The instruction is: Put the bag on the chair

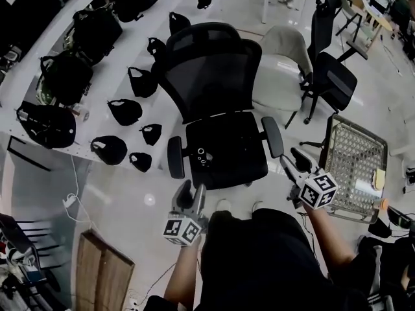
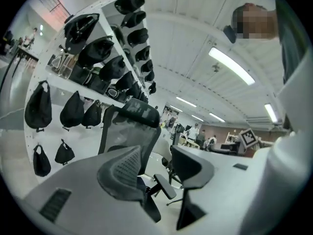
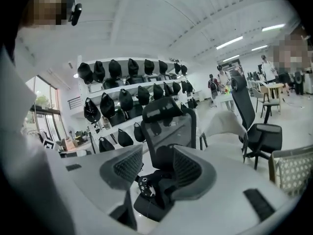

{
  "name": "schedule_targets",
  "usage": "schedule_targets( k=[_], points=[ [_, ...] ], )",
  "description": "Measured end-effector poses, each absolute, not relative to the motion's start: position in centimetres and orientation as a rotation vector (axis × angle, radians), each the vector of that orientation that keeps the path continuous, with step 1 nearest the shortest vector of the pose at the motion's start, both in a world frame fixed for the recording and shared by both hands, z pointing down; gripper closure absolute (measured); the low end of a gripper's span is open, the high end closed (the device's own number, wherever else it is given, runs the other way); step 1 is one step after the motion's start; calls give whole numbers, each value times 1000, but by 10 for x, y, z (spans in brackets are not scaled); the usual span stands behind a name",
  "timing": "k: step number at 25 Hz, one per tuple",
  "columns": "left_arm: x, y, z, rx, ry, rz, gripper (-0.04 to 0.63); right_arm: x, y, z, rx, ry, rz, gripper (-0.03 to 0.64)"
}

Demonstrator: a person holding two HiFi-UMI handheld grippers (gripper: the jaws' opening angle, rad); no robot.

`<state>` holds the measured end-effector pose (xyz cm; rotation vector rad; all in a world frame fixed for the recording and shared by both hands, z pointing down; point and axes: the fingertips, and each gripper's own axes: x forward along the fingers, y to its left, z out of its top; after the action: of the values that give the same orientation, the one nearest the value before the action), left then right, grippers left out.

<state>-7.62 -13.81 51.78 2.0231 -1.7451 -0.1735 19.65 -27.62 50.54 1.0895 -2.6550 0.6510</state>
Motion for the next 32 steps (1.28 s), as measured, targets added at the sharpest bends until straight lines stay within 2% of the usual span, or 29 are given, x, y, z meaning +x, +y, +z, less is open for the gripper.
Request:
schedule_targets(
  k=[5, 7, 11, 14, 21, 27, 32],
  points=[
    [-24, -142, 495, 2070, -1752, -196, 534, 219, -272, 486, 1017, -2732, 536, 458],
    [-9, -141, 489, 2063, -1783, -218, 563, 230, -271, 483, 1018, -2752, 540, 482],
    [5, -135, 474, 2019, -1918, -266, 578, 249, -269, 480, 1017, -2768, 529, 565],
    [14, -132, 468, 2008, -2007, -201, 580, 261, -265, 481, 989, -2768, 514, 598],
    [27, -129, 473, 1942, -2050, -157, 580, 270, -255, 478, 909, -2787, 481, 604],
    [25, -122, 481, 1846, -2037, -193, 580, 266, -241, 478, 893, -2737, 260, 617],
    [29, -115, 483, 1862, -2022, -169, 580, 265, -236, 481, 917, -2735, 323, 617]
  ],
)
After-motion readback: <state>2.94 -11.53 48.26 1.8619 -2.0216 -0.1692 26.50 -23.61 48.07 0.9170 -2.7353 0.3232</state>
